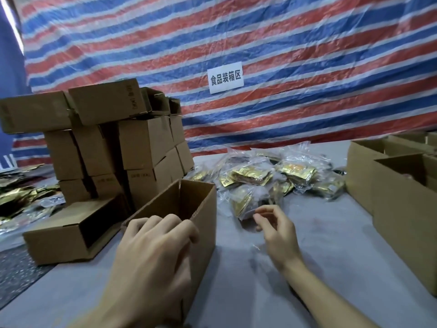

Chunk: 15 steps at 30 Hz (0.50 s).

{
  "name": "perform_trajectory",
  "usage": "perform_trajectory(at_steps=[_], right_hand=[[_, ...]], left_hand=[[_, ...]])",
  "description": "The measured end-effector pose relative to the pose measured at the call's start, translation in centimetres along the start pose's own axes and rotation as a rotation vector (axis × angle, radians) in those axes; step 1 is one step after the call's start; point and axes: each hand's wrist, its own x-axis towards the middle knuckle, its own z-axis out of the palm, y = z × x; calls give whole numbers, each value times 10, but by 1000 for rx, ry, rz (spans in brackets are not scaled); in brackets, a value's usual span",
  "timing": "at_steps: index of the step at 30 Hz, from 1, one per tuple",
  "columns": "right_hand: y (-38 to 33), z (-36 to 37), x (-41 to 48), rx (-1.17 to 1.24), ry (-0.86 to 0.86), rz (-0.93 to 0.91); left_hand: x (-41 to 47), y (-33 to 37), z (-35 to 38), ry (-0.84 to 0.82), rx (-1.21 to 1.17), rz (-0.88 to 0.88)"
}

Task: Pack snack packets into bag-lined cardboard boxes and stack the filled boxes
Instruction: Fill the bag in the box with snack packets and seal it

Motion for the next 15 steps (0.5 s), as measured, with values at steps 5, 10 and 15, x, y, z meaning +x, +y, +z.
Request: perform_trajectory(at_steps=[5,10,15], right_hand=[[-8,-8,4,162,44,44],[-15,-23,12,231,108,106],[-16,-32,17,220,164,126]], left_hand=[[6,13,19,25,-246,151],[24,13,46,14,-668,55],[36,1,84,96,-815,-122]])
